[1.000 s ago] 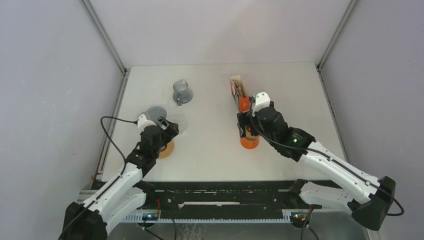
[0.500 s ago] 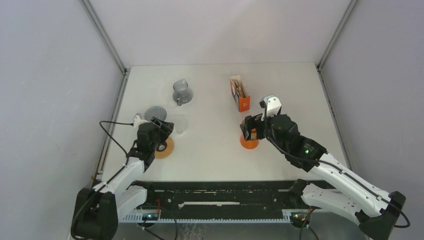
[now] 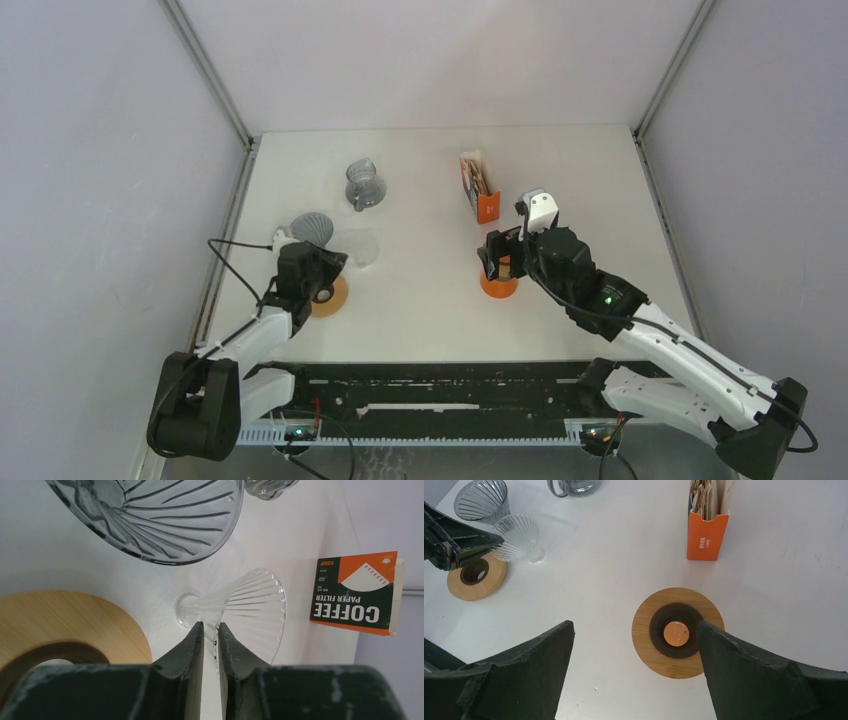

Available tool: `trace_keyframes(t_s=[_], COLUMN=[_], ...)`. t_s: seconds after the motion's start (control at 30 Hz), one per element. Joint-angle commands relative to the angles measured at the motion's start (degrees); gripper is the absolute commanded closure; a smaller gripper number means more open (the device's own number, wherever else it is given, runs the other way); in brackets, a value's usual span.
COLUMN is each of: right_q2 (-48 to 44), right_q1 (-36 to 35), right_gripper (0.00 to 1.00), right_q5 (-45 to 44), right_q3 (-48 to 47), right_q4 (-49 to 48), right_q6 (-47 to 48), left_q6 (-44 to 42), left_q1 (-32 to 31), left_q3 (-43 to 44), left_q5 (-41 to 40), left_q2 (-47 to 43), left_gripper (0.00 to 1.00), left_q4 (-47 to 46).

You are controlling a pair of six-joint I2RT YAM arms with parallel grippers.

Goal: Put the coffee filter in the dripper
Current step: Pick up the coffee dripper from the center of the board, then place the coffee dripper in the dripper holder.

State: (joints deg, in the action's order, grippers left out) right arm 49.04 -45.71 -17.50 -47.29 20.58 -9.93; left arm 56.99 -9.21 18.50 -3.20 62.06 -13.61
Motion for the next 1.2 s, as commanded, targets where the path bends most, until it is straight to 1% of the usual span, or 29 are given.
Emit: trace_keyframes(t_s=[0.0,0.2,0.27,0.4,0.5,0.63,0.9,1.07,1.1,1.17], right_q2=[0.2,0.0,-0.4,-0.8,-0.5,0.6,1.5,3.5,4.3,5.4], right_q1=[0.4,0.4,0.4,0.4,0.4,0.3,-0.1,-0.3,-0.3,-0.4], right_gripper=[0.01,0.01,0.01,0.01,0.01,0.01,0.06,0.08,0.08,0.09], right_q5=[0.7,1.6,2.2,3.9,5.5,7.5,11.6,13.9,14.1,14.8], right_q3=[-0.2,-0.3,-0.3,-0.6,-1.5,-3.2,-5.5,-7.6,-8.0,-8.5], right_q4=[-2.7,-3.0,-3.0,-2.5,-1.6,0.0,2.2,3.9,4.3,4.7], right_q6=[-0.3,-0.2,-0.4,-0.9,-1.7,-3.2,-7.2,-10.1,-10.6,-11.5], left_q6=[-0.9,-1.2,-1.7,-3.4,-4.9,-6.5,-7.6,-8.4,-8.5,-8.6], left_q1=[0.5,0.5,0.5,0.2,-1.0,-4.0,-11.1,-17.6,-18.1,-21.7], left_q3=[0.0,1.0,1.9,3.8,5.4,7.7,12.2,16.4,17.5,18.9], left_q5=[1.1,3.4,4.8,5.9,4.9,3.3,-0.6,-3.1,-3.6,-4.2], left_q2=[-0.1,0.9,0.3,-2.3,-5.2,-8.3,-11.7,-12.2,-12.1,-12.1], left_gripper=[0.83,0.94,0.98,1.0,1.0,1.0,1.0,1.0,1.0,1.0], left_q4=[-2.6,-2.4,-1.0,3.2,7.6,13.1,19.9,23.2,23.8,24.2])
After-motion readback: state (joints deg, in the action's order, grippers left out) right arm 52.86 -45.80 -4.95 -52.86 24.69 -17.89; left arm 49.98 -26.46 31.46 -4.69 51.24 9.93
